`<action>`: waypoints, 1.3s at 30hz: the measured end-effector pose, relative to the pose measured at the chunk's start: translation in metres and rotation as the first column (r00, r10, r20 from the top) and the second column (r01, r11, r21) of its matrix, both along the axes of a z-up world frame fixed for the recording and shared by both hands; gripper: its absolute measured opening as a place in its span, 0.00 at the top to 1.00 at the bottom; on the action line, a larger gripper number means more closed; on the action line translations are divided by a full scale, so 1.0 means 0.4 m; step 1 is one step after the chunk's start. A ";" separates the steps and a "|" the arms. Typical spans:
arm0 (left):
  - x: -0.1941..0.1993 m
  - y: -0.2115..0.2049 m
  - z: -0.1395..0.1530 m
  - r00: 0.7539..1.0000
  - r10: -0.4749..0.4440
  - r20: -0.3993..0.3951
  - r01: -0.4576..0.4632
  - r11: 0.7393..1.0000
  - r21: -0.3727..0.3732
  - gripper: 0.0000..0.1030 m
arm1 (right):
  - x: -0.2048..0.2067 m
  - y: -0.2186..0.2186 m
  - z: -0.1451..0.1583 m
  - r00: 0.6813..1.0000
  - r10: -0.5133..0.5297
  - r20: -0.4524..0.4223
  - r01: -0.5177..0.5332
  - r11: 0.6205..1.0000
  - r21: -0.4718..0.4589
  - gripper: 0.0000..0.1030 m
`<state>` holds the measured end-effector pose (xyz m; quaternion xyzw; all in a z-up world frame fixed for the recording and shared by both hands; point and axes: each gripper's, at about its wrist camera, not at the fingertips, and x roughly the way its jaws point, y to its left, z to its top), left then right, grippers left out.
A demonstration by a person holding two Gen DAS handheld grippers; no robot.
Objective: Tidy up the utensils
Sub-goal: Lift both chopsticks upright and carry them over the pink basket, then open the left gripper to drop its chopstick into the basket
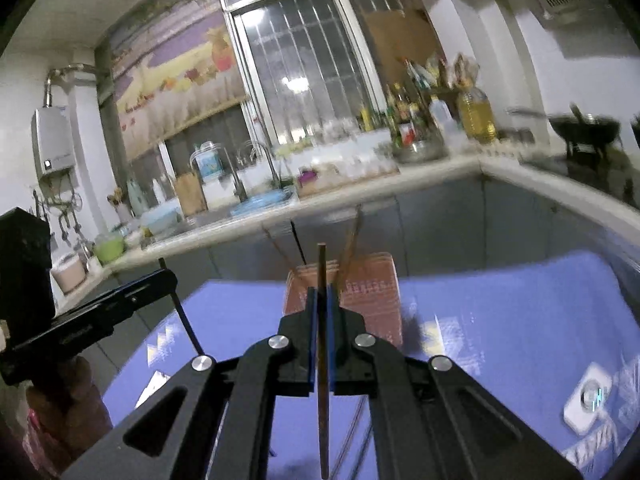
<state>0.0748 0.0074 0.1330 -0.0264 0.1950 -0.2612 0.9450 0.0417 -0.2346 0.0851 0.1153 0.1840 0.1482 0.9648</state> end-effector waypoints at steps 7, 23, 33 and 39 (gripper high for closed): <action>0.136 -0.030 0.178 0.985 0.098 0.143 -0.091 0.994 -0.055 0.96 | 0.191 0.022 0.171 0.985 -0.070 0.158 0.064 0.997 0.044 0.96; 0.457 -0.095 -0.066 0.970 0.240 -0.042 -0.235 0.968 0.092 0.95 | 0.513 0.088 -0.082 0.999 -0.040 -0.037 0.038 0.998 -0.058 0.95; 0.384 -0.017 -0.056 0.956 0.283 -0.081 -0.283 0.959 0.012 0.71 | 0.421 0.070 -0.084 0.997 0.038 -0.069 -0.035 0.998 0.044 0.53; 0.263 0.028 -0.033 0.954 0.296 -0.047 -0.296 0.955 -0.005 0.71 | 0.294 0.006 -0.056 0.999 0.012 -0.039 -0.007 0.989 0.147 0.53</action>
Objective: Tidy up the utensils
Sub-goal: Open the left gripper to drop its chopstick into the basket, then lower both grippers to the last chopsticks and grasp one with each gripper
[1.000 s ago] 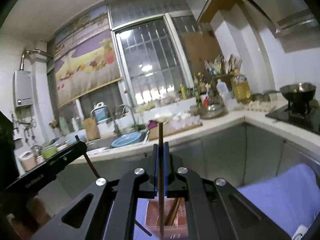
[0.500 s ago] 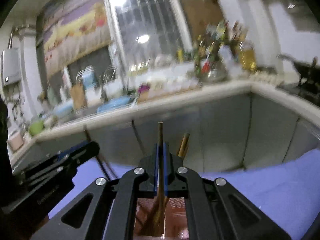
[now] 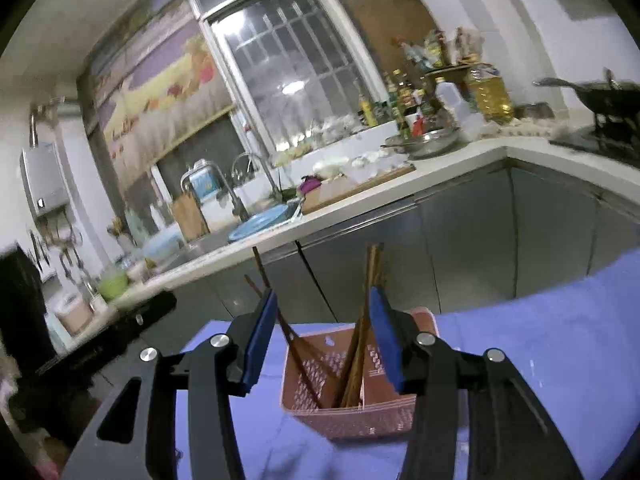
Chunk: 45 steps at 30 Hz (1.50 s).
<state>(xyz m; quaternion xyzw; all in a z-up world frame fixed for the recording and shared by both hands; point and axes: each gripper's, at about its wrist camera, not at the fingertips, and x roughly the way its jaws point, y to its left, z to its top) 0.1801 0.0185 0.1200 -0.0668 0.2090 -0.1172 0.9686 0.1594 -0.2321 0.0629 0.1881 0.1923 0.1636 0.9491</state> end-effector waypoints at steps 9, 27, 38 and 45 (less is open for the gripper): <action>-0.175 -0.093 -0.310 0.937 -0.184 -0.298 0.218 0.972 0.085 0.71 | -0.212 -0.006 -0.320 0.924 -0.013 -0.383 -0.052 0.986 -0.158 0.84; -0.286 -0.288 -0.506 0.849 -0.227 -0.476 0.353 0.915 0.194 0.71 | -0.429 -0.048 -0.467 0.866 -0.102 -0.489 -0.024 0.969 -0.246 1.00; -0.302 -0.288 -0.529 0.871 -0.166 -0.462 0.309 0.916 0.255 0.71 | -0.439 -0.056 -0.466 0.869 -0.052 -0.492 -0.007 0.993 -0.118 1.00; -0.305 -0.279 -0.531 0.878 -0.162 -0.451 0.303 0.917 0.260 0.71 | -0.442 -0.026 -0.465 0.878 -0.021 -0.479 -0.036 0.993 -0.111 0.99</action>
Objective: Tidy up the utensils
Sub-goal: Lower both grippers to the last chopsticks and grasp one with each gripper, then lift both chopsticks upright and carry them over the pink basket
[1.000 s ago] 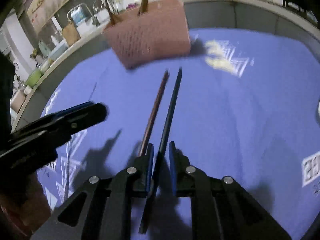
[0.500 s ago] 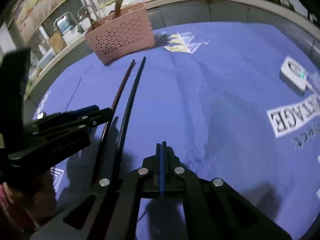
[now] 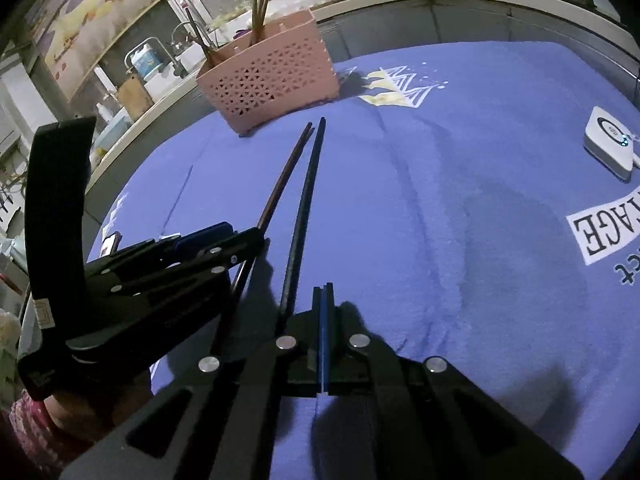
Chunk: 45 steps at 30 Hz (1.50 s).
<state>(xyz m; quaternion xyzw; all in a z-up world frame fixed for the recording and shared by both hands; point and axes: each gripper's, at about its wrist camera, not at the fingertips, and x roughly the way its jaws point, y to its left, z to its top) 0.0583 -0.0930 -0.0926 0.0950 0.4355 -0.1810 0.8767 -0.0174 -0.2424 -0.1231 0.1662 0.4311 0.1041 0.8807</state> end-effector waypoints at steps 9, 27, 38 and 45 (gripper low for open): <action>-0.009 0.000 -0.001 1.000 0.002 0.024 -0.002 1.000 0.010 0.71 | 0.006 0.007 -0.009 1.000 0.009 -0.014 -0.009 1.000 0.025 0.99; -0.012 0.037 -0.002 0.998 0.030 0.051 -0.030 1.000 0.000 0.68 | -0.008 0.068 -0.004 0.999 0.036 0.013 -0.035 0.996 -0.084 0.73; -0.006 0.017 0.000 0.999 0.002 0.033 -0.002 1.000 -0.008 0.90 | -0.028 0.110 -0.013 0.997 0.062 0.045 -0.045 0.951 -0.305 0.94; -0.060 0.092 -0.003 0.996 -0.083 -0.043 0.080 0.995 -0.055 0.94 | -0.123 0.043 -0.018 0.995 0.091 -0.040 -0.098 0.971 -0.220 0.94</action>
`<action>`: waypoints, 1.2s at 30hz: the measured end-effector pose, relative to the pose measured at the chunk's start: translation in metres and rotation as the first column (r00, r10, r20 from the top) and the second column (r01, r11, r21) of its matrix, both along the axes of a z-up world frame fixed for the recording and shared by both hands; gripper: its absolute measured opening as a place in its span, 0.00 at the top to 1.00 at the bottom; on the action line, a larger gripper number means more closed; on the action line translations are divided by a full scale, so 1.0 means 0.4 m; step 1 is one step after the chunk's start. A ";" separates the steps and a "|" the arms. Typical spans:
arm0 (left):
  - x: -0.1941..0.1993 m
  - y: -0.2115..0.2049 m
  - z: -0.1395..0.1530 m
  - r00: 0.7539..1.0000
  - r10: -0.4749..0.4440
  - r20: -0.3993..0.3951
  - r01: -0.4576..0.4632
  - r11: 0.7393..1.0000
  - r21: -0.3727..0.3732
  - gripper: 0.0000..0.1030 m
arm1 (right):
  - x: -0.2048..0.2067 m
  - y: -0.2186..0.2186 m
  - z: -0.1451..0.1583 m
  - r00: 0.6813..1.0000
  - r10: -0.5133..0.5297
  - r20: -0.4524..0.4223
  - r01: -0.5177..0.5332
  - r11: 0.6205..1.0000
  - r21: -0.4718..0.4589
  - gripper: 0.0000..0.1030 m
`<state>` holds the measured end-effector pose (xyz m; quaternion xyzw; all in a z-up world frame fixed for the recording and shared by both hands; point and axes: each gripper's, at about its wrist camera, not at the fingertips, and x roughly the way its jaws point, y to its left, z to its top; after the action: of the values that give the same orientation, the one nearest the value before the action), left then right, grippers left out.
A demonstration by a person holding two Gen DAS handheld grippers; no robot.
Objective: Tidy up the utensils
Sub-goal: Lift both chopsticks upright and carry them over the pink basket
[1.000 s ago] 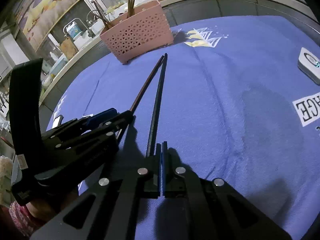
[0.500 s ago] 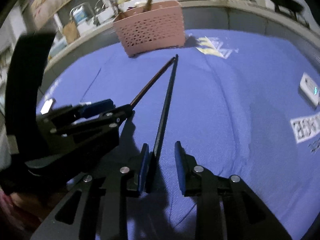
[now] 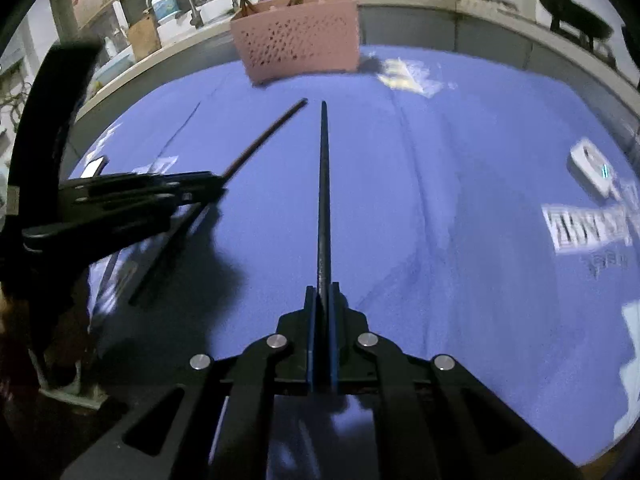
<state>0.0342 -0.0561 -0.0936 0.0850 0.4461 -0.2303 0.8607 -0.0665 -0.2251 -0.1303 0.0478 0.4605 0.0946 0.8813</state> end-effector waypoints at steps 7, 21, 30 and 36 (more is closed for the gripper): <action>-0.025 0.022 0.005 0.997 -0.052 -0.059 0.052 0.999 0.003 0.85 | 0.039 -0.032 0.015 0.999 0.008 -0.042 -0.005 0.997 0.078 0.83; 0.179 -0.106 0.014 0.998 -0.056 0.029 0.055 0.997 0.056 0.98 | 0.388 0.065 0.050 0.994 0.106 -0.010 -0.107 0.988 -0.110 0.95; 0.172 -0.075 0.088 0.997 -0.074 0.024 0.075 0.995 -0.071 1.00 | 0.331 0.005 0.125 0.996 0.049 0.070 -0.050 0.999 0.012 0.96; 0.154 -0.060 0.098 0.994 -0.110 -0.021 0.109 0.992 -0.060 0.65 | 0.297 -0.007 0.137 0.995 0.045 0.089 -0.047 0.999 0.018 0.96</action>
<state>0.0957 -0.0801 -0.0543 0.0813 0.4442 -0.2911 0.8434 0.0521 -0.2281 -0.0754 0.0419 0.4210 0.1214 0.8979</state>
